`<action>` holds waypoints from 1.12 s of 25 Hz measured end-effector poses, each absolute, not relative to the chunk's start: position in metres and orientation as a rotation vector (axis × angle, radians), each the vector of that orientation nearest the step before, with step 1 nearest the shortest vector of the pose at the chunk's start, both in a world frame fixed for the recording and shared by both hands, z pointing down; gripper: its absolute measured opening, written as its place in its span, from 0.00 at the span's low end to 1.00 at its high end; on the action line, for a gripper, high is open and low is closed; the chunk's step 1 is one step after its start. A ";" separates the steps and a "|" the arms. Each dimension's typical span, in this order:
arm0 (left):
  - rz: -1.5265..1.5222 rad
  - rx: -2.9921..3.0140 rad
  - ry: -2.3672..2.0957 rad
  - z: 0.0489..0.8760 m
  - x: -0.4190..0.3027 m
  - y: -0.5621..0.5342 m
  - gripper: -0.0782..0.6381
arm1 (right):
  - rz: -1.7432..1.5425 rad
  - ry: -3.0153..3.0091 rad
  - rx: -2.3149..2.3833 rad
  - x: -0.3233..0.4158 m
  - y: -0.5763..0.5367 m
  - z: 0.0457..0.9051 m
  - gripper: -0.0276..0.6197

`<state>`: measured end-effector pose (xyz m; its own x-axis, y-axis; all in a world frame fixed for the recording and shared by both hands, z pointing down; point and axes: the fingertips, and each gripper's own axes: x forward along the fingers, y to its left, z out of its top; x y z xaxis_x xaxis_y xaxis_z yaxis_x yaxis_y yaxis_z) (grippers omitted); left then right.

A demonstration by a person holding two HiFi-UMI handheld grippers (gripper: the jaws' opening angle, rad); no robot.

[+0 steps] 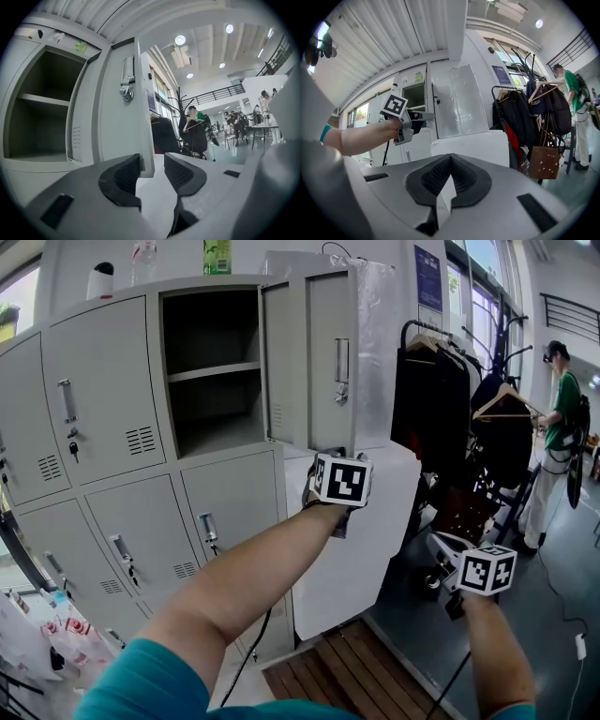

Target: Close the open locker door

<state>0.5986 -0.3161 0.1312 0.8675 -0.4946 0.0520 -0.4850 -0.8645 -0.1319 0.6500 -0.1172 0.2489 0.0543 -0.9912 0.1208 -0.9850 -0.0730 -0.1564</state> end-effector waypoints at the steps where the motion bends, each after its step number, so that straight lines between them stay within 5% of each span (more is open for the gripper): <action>1: -0.136 -2.918 0.777 0.131 0.599 -0.317 0.34 | -0.308 2.115 -2.260 0.650 -0.117 0.250 0.03; 4: -0.152 -2.921 0.769 0.130 0.600 -0.320 0.21 | -0.316 2.112 -2.261 0.652 -0.116 0.252 0.03; 28: -0.201 -2.882 0.765 0.128 0.463 -0.307 0.22 | -0.297 2.312 -2.069 0.581 -0.176 0.243 0.03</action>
<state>0.4630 -0.3072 0.1277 0.8606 -0.5013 0.0899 -0.4808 -0.8579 -0.1812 0.5814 -0.1756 0.2426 -0.1187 -0.9870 0.1081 -0.9823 0.1008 -0.1576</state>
